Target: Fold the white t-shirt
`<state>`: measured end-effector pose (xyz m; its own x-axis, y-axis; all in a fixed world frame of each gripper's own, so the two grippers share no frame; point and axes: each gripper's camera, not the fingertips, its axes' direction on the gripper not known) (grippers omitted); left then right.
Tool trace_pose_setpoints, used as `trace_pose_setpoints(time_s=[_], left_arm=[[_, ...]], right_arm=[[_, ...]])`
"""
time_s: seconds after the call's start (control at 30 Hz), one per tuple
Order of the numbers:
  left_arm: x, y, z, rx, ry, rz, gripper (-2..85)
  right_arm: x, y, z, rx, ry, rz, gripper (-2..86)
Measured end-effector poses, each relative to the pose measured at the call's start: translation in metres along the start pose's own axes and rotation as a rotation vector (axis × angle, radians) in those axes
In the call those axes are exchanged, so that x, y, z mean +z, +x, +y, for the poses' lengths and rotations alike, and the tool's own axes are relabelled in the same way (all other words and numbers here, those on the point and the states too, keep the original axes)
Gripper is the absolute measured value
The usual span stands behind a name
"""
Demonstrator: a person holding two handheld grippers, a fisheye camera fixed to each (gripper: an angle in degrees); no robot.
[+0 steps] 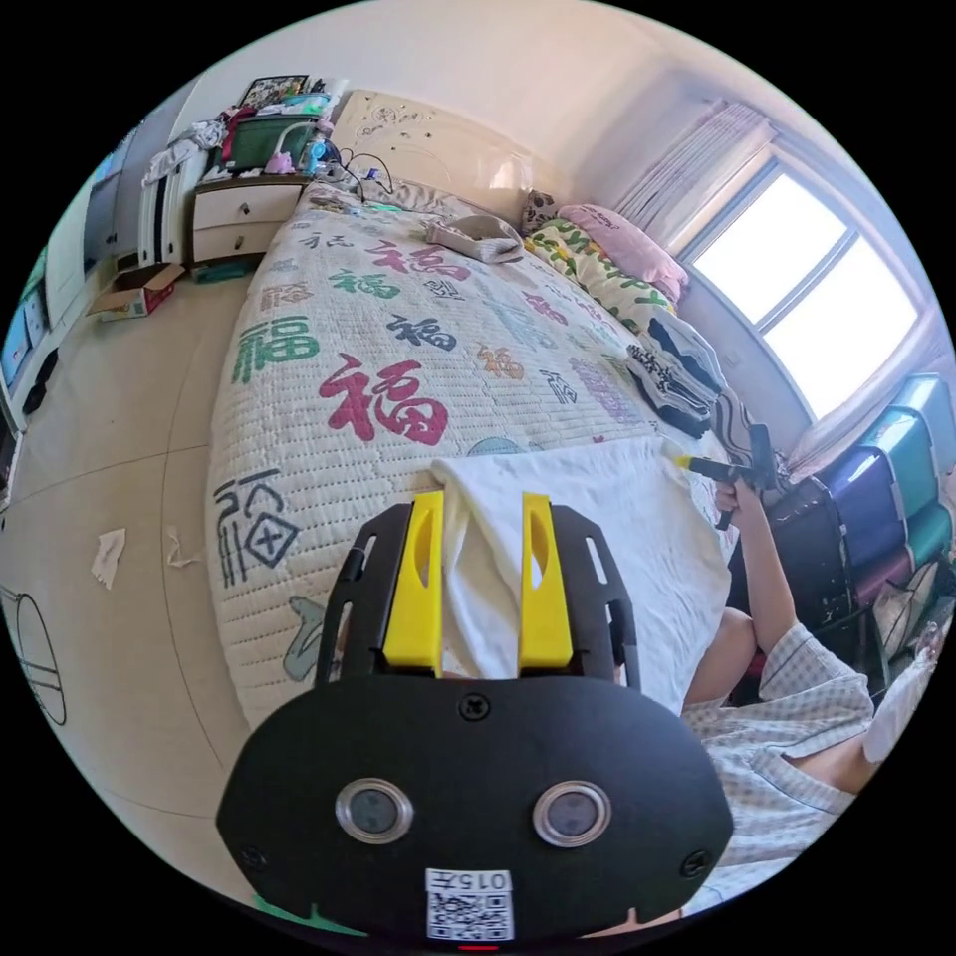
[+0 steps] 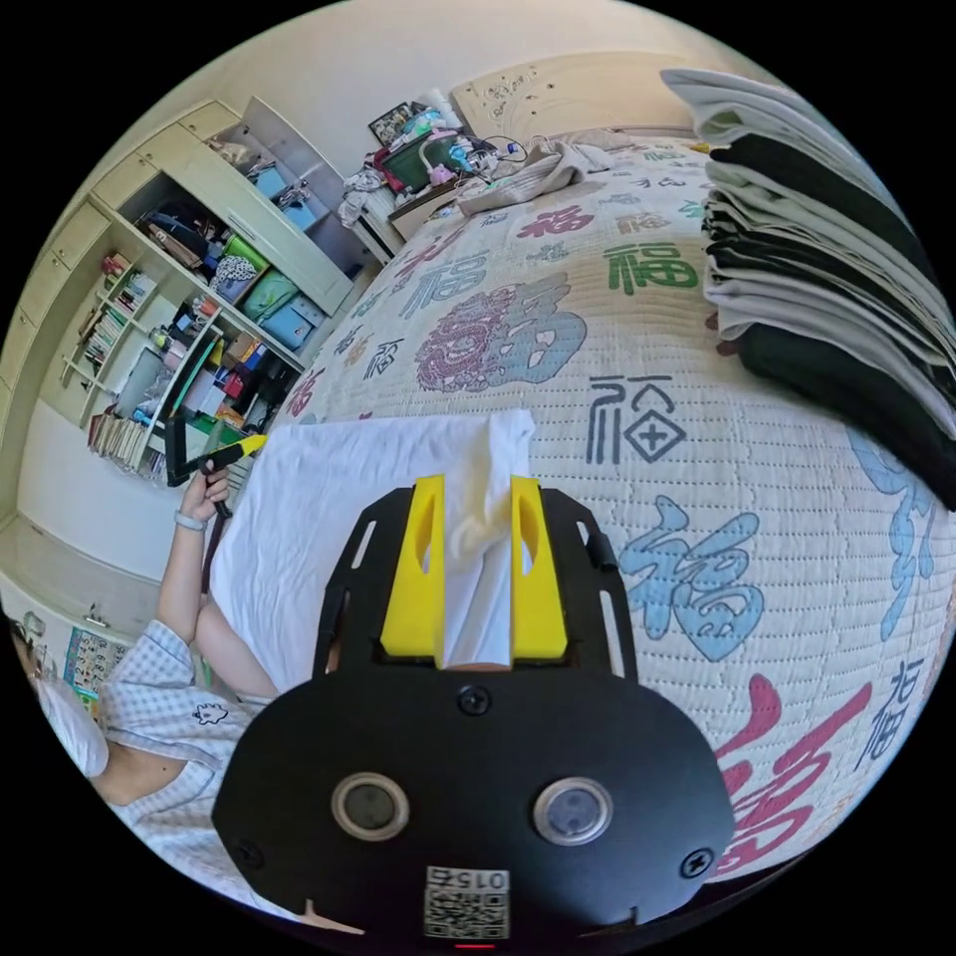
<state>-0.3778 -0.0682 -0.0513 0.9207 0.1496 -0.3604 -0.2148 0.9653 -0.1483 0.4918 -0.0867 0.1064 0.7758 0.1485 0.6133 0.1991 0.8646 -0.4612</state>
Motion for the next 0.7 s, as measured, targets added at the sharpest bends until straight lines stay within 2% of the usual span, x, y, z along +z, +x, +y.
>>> trace_pose_setpoints(time_s=[0.1,0.23,0.37,0.47,0.63,0.7], left_arm=[[0.018,-0.005,-0.013,-0.009,-0.071,-0.008,9.4],[0.010,-0.019,-0.022,-0.049,-0.070,0.044,3.9],[-0.016,-0.027,-0.026,-0.080,-0.025,-0.033,4.6],[-0.029,-0.021,-0.028,-0.025,-0.024,0.035,6.7],[0.008,-0.017,-0.035,0.001,-0.169,0.053,7.3],[0.015,-0.021,-0.038,-0.007,-0.153,0.083,4.6]], right_arm=[[0.003,0.003,-0.011,-0.006,-0.026,0.038,5.3],[-0.005,0.005,-0.014,-0.037,-0.008,0.020,0.7],[-0.015,0.009,-0.013,-0.055,0.041,-0.043,0.0],[-0.012,0.010,-0.015,-0.076,0.010,-0.012,0.2],[-0.007,0.015,-0.020,-0.060,-0.007,-0.018,0.6],[-0.008,0.015,-0.021,-0.056,-0.003,-0.028,0.4]])
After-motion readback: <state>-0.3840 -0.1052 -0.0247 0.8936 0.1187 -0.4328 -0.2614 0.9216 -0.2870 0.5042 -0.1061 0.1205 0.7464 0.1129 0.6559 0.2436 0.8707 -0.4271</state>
